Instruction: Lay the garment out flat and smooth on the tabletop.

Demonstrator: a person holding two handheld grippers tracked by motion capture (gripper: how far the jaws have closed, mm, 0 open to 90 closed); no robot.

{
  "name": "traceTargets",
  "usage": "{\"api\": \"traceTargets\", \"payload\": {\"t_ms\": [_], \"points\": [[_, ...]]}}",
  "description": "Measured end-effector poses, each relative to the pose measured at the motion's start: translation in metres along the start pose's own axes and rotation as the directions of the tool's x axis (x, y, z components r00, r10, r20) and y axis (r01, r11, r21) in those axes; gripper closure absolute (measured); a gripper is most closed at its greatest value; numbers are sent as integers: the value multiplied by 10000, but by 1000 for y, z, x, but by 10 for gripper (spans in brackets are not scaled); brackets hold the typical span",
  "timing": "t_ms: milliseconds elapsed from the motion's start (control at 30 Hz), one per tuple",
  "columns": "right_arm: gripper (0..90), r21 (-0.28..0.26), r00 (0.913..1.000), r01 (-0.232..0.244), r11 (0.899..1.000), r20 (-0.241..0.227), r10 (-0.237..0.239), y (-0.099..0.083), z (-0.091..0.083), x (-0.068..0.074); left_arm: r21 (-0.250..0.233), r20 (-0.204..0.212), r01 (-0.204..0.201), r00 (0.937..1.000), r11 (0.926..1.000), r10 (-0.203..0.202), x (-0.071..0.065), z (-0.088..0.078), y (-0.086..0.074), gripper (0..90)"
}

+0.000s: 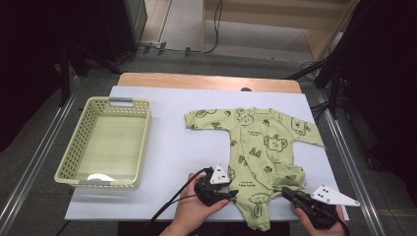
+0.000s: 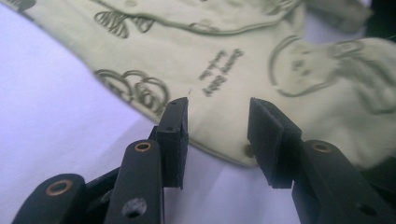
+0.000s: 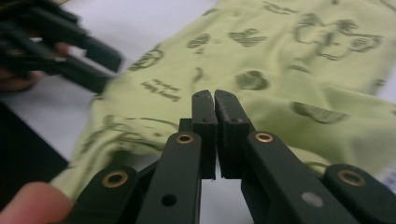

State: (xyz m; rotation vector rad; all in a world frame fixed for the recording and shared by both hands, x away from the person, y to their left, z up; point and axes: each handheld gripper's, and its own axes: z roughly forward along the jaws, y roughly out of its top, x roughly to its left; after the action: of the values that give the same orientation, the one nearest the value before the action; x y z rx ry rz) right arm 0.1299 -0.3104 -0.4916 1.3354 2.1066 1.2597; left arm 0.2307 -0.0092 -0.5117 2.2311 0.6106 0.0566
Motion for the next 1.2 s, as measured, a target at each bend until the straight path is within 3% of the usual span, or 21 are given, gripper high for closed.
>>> {"api": "traceTargets", "payload": {"t_ms": [133,233,500,567,633,800,867,933,1067,1200], "points": [[852,76,9976,393,9992,-572,-388,1,5,23,109,-129,-18,9999,9999,19,2,2,0,645],[852,185,9905,788,9967,-1144,-762,0,12,41,82,-321,-84,9994,9999,86,2,3,0,712],[843,858,9576,1796,9800,-2435,-1542,-4,36,76,61,-68,161,9998,9999,-160,6,3,-2,801],[783,1083,9580,1977,9743,-2322,-1686,-7,43,81,55,49,318,9995,9995,-318,8,2,-2,804],[703,1245,9646,2026,9713,-1966,-1760,-9,48,83,68,160,369,9992,9993,-370,9,2,-2,816],[627,1693,9659,2432,9551,-1325,-2225,-16,55,87,69,237,341,9991,9994,-342,9,2,-3,853],[661,1703,9670,2422,9552,-1228,-2233,-17,56,87,56,218,319,9992,9995,-320,8,2,-3,858],[752,1711,9678,2416,9552,-1138,-2244,-17,56,86,43,219,328,9992,9995,-329,8,2,-3,859],[864,1862,9774,1902,9639,-1282,-1681,-14,57,80,55,251,329,9991,9994,-331,8,2,-3,862],[882,1869,9708,1975,9623,-1736,-1656,-14,55,84,-73,115,99,9999,9999,-98,6,1,-3,872]]}}
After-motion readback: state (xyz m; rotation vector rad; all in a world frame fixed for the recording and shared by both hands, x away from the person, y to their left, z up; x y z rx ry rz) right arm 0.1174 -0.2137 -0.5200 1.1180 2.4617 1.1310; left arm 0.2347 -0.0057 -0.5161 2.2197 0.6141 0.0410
